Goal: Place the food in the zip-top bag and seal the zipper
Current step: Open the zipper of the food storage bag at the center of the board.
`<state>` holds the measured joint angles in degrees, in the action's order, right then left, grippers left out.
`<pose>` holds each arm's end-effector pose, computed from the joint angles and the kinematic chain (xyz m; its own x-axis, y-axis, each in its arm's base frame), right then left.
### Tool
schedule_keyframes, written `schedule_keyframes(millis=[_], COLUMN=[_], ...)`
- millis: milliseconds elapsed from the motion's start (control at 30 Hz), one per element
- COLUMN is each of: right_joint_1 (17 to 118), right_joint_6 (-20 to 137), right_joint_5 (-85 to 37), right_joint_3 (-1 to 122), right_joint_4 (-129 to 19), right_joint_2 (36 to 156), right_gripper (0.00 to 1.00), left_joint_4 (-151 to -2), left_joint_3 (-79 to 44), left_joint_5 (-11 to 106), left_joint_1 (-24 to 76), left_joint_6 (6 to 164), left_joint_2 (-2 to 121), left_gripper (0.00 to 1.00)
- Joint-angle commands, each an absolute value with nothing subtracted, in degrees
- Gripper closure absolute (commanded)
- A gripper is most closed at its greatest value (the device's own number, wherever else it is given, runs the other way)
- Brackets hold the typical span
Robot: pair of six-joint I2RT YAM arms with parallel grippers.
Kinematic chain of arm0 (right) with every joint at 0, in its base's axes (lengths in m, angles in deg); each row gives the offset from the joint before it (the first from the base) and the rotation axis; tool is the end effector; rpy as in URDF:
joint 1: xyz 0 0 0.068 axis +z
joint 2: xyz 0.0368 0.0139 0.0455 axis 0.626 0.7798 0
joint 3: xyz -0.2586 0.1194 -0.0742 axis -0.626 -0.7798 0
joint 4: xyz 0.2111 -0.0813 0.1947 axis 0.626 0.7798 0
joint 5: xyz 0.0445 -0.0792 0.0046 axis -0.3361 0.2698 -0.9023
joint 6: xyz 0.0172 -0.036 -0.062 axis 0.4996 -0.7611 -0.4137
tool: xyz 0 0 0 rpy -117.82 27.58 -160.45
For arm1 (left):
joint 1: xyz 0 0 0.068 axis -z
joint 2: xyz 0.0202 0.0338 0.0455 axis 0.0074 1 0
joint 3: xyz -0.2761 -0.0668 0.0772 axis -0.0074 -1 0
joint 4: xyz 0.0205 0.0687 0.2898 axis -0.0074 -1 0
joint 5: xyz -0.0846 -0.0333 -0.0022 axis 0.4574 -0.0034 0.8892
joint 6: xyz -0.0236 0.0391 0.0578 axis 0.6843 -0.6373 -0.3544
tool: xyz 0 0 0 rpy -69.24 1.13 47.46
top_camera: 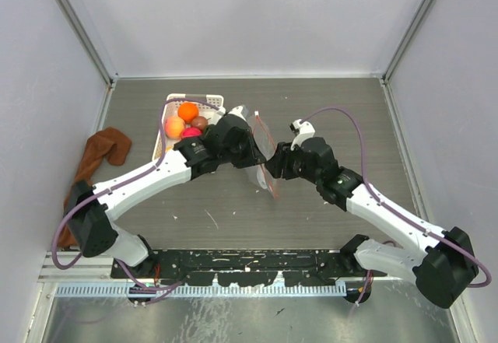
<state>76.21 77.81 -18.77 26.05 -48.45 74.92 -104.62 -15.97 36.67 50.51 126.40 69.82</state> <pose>0.2261 0.1765 0.2675 -0.5922 0.0984 -0.7998 -0.4212 0.8084 0.4113 0.2512 -0.3051 0.3175 -0.8339 -0.2421 -0.4960 0.1431 0.7730 -0.6180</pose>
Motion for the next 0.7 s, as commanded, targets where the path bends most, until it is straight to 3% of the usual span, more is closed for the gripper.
schedule_keyframes(millis=[0, 367, 667], right_joint_1=[76.7, 76.6, 73.5], right_joint_6=[76.8, 67.2, 66.3], right_joint_5=[-14.9, 2.9, 7.2], right_joint_3=[26.1, 39.5, 49.0], right_joint_4=[-53.2, -37.8, -22.3], right_joint_2=[75.0, 77.2, 82.3], right_gripper=[0.51, 0.81, 0.98], left_joint_4=[-101.3, -112.6, -121.1], left_joint_3=[-15.5, -15.3, -12.1], left_joint_5=[37.5, 37.9, 38.8], left_joint_1=[50.4, 47.4, 43.0], left_joint_6=[126.3, 121.5, 115.7], left_joint_2=[67.3, 65.6, 65.4], left_gripper=[1.00, 1.00, 1.00])
